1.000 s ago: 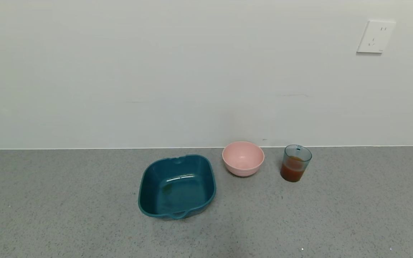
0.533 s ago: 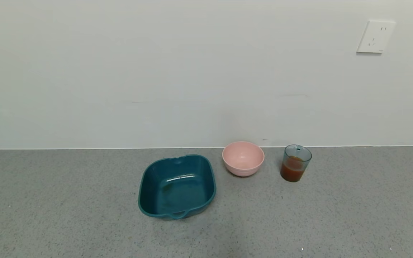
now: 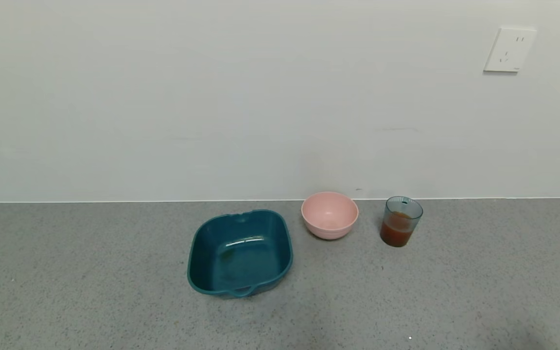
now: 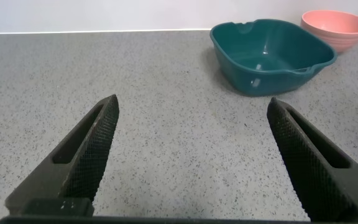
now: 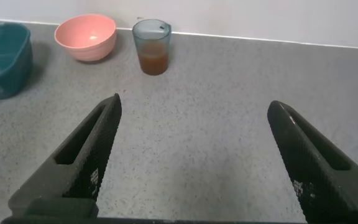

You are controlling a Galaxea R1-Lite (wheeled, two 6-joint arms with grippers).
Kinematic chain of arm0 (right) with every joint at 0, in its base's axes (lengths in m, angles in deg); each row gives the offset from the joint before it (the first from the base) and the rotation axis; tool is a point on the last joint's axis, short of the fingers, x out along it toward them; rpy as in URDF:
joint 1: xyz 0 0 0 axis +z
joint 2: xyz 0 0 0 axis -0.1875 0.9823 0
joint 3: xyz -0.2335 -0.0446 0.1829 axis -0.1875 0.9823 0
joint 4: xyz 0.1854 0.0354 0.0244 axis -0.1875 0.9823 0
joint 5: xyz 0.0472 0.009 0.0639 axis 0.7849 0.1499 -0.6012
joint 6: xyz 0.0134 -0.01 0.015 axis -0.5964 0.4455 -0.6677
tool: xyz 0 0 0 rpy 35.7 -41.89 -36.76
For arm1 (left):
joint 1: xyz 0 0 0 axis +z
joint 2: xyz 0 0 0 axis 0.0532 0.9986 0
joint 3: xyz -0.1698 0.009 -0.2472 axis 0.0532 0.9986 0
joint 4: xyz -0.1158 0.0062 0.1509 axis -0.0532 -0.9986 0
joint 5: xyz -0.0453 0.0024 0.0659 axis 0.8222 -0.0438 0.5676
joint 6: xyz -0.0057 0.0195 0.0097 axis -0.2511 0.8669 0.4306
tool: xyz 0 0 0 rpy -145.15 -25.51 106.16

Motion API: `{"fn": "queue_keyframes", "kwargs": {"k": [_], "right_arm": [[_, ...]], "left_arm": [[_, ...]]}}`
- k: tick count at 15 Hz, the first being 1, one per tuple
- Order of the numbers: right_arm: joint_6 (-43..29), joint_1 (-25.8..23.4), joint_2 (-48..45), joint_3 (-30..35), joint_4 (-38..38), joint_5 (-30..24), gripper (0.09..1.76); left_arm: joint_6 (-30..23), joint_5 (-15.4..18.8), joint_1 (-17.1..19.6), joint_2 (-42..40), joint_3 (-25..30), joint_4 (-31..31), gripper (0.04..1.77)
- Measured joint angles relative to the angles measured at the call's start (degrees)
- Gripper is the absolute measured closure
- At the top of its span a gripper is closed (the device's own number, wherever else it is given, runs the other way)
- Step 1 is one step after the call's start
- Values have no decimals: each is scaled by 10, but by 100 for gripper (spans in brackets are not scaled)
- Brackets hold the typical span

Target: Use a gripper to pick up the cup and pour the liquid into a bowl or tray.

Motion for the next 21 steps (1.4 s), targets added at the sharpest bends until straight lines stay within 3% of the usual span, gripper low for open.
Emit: {"fn": "queue_keyframes", "kwargs": {"k": [4,11,16,21], "right_arm": [[1,12,186,-50,-66,-15,14],[3,69,489,-58,-242,-1,14],[-8,123,655,-59,-381,32,14],[-12,142,786,-76,-505,72,14]], "left_arm": [[0,0,0,0,0,0,9],[0,0,0,0,0,0,9],[0,0,0,0,0,0,9],[0,0,0,0,0,0,9]]}}
